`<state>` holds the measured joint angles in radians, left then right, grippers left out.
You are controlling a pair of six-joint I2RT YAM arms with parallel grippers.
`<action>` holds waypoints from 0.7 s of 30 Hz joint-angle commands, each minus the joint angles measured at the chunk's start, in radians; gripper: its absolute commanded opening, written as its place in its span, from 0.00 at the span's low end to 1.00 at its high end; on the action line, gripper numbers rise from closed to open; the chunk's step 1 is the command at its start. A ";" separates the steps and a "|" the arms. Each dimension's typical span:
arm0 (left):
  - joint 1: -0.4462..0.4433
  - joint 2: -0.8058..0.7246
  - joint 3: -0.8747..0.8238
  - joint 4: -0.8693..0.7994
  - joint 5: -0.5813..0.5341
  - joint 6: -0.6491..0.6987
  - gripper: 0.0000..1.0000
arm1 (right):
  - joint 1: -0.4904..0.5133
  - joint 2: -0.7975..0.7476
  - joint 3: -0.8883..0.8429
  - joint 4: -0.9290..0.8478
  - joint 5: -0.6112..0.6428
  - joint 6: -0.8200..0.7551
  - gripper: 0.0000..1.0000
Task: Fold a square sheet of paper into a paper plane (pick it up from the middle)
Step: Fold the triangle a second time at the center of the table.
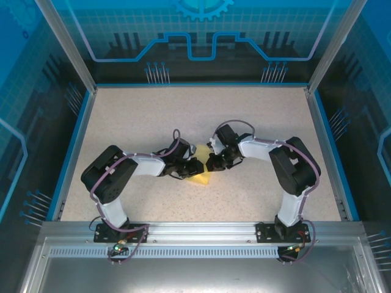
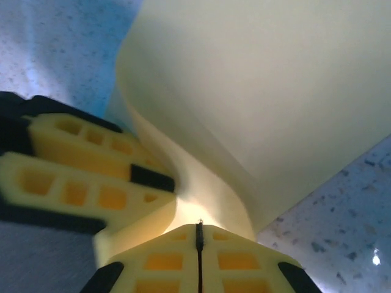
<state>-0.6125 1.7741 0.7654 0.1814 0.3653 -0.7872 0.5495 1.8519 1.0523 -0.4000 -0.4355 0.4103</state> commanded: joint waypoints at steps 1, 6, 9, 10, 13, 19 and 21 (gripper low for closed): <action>-0.013 0.044 -0.008 -0.096 -0.058 -0.005 0.19 | -0.008 0.036 0.033 -0.007 -0.017 -0.007 0.06; -0.013 0.047 -0.013 -0.102 -0.059 -0.006 0.19 | -0.073 0.048 0.016 0.022 -0.041 -0.002 0.06; -0.013 0.048 -0.019 -0.102 -0.063 -0.007 0.19 | -0.111 0.055 0.007 0.032 -0.057 0.004 0.06; -0.015 0.048 -0.021 -0.103 -0.064 -0.007 0.19 | -0.118 0.051 0.003 0.038 -0.063 0.011 0.06; -0.014 0.046 -0.021 -0.103 -0.064 -0.009 0.19 | -0.116 0.015 -0.009 0.061 -0.081 0.021 0.06; -0.013 0.045 -0.018 -0.102 -0.067 -0.011 0.19 | -0.068 -0.058 -0.056 0.113 -0.116 0.058 0.06; -0.015 0.044 -0.018 -0.102 -0.069 -0.011 0.19 | -0.061 -0.054 -0.073 0.128 -0.103 0.076 0.06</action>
<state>-0.6136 1.7741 0.7662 0.1791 0.3599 -0.7876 0.4721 1.8164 1.0088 -0.3050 -0.5110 0.4526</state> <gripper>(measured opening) 0.189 0.062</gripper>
